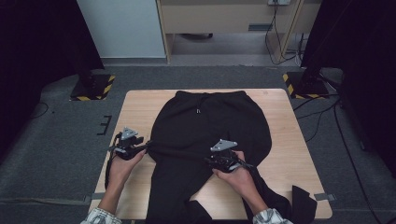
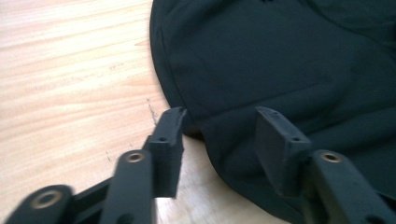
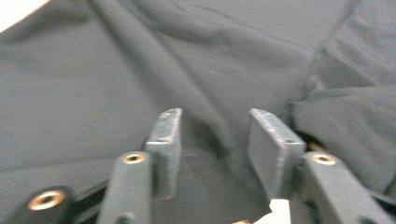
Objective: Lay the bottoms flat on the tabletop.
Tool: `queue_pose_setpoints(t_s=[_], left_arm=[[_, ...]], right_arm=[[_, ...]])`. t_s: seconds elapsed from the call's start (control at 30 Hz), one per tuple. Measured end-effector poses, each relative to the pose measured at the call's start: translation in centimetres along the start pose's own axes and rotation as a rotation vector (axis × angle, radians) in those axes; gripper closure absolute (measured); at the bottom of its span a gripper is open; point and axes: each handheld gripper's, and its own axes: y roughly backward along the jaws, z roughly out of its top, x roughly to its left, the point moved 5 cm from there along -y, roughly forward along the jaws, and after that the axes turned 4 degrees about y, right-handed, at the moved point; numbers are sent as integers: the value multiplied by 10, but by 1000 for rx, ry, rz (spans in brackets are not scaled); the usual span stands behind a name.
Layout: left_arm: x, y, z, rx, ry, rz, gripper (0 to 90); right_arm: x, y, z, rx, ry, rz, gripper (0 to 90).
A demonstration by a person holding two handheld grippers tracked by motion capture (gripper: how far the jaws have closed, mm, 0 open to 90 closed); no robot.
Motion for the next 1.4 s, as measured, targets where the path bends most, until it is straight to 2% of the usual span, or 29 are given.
queue_pose_setpoints(t_s=[0.03,0.1,0.2,0.27,0.33,0.37,0.43,0.47,0.53,0.67,0.8,0.9,0.97,1.07,1.17,1.27,1.33,1.4], left_arm=[[-2,3,-3,-1,-1,4,468],[-9,7,-12,20,-38,18,454],[-23,8,-24,50,-74,16,417],[-32,2,-30,81,-101,22,402],[-37,-7,-34,117,-131,47,374],[-37,-7,-34,117,-131,47,373],[-40,-18,-39,155,-155,58,373],[-40,-19,-41,172,-161,60,384],[-37,-18,-42,173,-141,54,394],[-26,-11,-46,179,-130,65,402],[-14,0,-52,187,-138,74,402],[-9,7,-57,181,-149,73,400],[-9,9,-59,190,-119,47,399],[-10,11,-58,179,-121,60,390],[-20,13,-50,136,-125,44,375],[-34,10,-48,134,-152,24,368],[-43,5,-49,144,-162,-4,366],[-49,0,-52,169,-184,-7,364]], right_arm=[[5,4,-1,-11,2,15,489],[14,7,-5,-18,6,31,440],[28,5,-18,-1,20,58,429],[33,-1,-27,25,29,67,422],[33,-4,-30,7,31,56,419],[33,-4,-30,7,31,56,419],[33,-5,-29,5,28,53,415],[36,-6,-30,11,60,39,404],[40,-6,-30,7,61,42,402],[51,-7,-28,3,72,62,400],[60,-12,-22,20,93,86,355],[61,-11,-15,38,108,113,347],[56,-3,-10,14,101,108,343],[39,18,-5,-20,85,76,345],[16,45,-7,-51,56,24,367],[-11,71,-16,-78,25,-34,432],[-33,89,-29,-70,-1,-100,518],[-52,101,-42,-59,-33,-151,589]])
